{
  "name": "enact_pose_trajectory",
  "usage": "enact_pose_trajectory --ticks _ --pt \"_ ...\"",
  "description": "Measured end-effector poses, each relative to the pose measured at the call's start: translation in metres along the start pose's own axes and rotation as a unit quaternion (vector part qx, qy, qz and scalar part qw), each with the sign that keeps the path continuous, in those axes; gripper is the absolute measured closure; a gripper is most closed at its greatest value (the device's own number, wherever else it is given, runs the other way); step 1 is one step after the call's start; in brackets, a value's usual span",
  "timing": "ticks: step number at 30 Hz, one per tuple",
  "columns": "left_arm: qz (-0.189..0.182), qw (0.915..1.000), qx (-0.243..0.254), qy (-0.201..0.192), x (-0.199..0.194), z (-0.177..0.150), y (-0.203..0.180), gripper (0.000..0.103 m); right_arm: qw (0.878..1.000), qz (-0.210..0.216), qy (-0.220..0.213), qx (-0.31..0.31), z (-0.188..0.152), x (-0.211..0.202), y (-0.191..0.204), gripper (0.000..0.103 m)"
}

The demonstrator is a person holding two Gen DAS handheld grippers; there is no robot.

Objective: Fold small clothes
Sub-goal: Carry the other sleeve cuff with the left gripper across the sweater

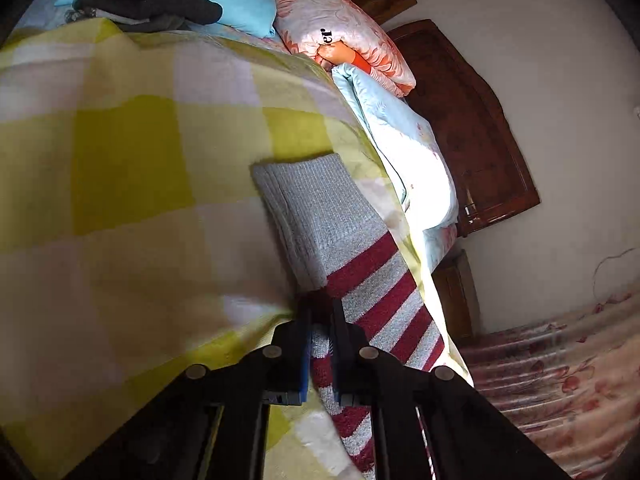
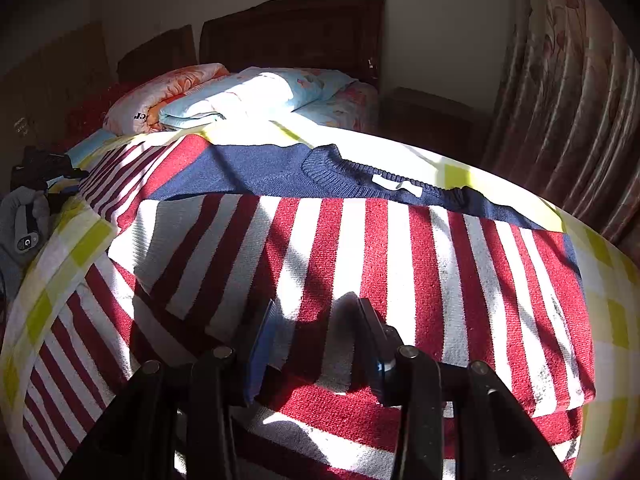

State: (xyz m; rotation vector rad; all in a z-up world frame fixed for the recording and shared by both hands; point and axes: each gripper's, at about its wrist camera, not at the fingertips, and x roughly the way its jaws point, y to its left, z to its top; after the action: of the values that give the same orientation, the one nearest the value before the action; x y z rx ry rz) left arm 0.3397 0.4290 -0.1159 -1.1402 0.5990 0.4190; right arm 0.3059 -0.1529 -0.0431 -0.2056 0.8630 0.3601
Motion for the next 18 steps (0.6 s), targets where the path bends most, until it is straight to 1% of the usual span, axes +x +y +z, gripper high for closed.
enact_pose_trajectory --ticks 1,2,4,5,6,7,8,10,11,12,13,14,15,16,17,18 --pt "-0.006 0.9999 0.002 -0.013 -0.007 -0.005 -0.002 0.0 1.0 0.0 0.0 0.0 0.0 0.0 0.0 0.061" --pt "-0.015 0.9993 0.015 -0.03 -0.017 -0.012 -0.008 0.0 1.0 0.001 -0.001 0.001 0.0 0.0 0.0 0.061" --pt "-0.047 0.9943 0.074 -0.06 -0.041 -0.032 -0.037 0.0 1.0 0.002 -0.001 0.002 -0.001 0.0 0.0 0.062" --pt "-0.07 0.9885 0.113 -0.073 -0.056 -0.047 -0.058 0.0 1.0 0.002 -0.002 0.004 -0.001 0.0 -0.001 0.062" --pt "-0.096 0.9804 0.152 -0.079 -0.07 -0.065 -0.08 0.0 1.0 0.003 -0.004 0.008 -0.001 -0.001 -0.002 0.064" --pt "-0.124 0.9702 0.192 -0.08 -0.082 -0.085 -0.102 0.0 1.0 0.006 -0.006 0.015 -0.001 -0.002 -0.005 0.065" --pt "-0.153 0.9568 0.235 -0.076 -0.093 -0.107 -0.125 0.0 1.0 0.007 -0.011 0.028 -0.001 -0.004 -0.009 0.065" --pt "-0.193 0.925 0.32 -0.069 -0.113 -0.156 -0.164 0.0 0.997 0.017 -0.035 0.072 -0.003 -0.012 -0.025 0.065" --pt "-0.208 0.9065 0.363 -0.061 -0.118 -0.184 -0.179 0.0 0.993 0.03 -0.054 0.1 -0.005 -0.017 -0.036 0.065" --pt "-0.216 0.8857 0.408 -0.047 -0.122 -0.214 -0.193 0.0 0.988 0.047 -0.071 0.13 -0.008 -0.022 -0.047 0.065" --pt "-0.219 0.8687 0.443 -0.03 -0.121 -0.242 -0.202 0.0 0.981 0.064 -0.089 0.16 -0.012 -0.026 -0.058 0.065" --pt "-0.219 0.8537 0.473 -0.008 -0.116 -0.266 -0.207 0.0 0.974 0.074 -0.104 0.188 -0.015 -0.03 -0.068 0.065" --pt "-0.215 0.8363 0.504 0.022 -0.108 -0.294 -0.211 0.0 0.968 0.079 -0.115 0.209 -0.017 -0.032 -0.076 0.065" --pt "-0.205 0.8217 0.53 0.044 -0.098 -0.317 -0.211 0.0 0.962 0.081 -0.128 0.228 -0.019 -0.035 -0.084 0.065" --pt "-0.192 0.8093 0.551 0.065 -0.087 -0.335 -0.209 0.0 0.957 0.082 -0.14 0.24 -0.021 -0.038 -0.089 0.065" --pt "-0.172 0.7938 0.575 0.097 -0.076 -0.357 -0.206 0.0 0.953 0.083 -0.149 0.249 -0.023 -0.04 -0.093 0.065"
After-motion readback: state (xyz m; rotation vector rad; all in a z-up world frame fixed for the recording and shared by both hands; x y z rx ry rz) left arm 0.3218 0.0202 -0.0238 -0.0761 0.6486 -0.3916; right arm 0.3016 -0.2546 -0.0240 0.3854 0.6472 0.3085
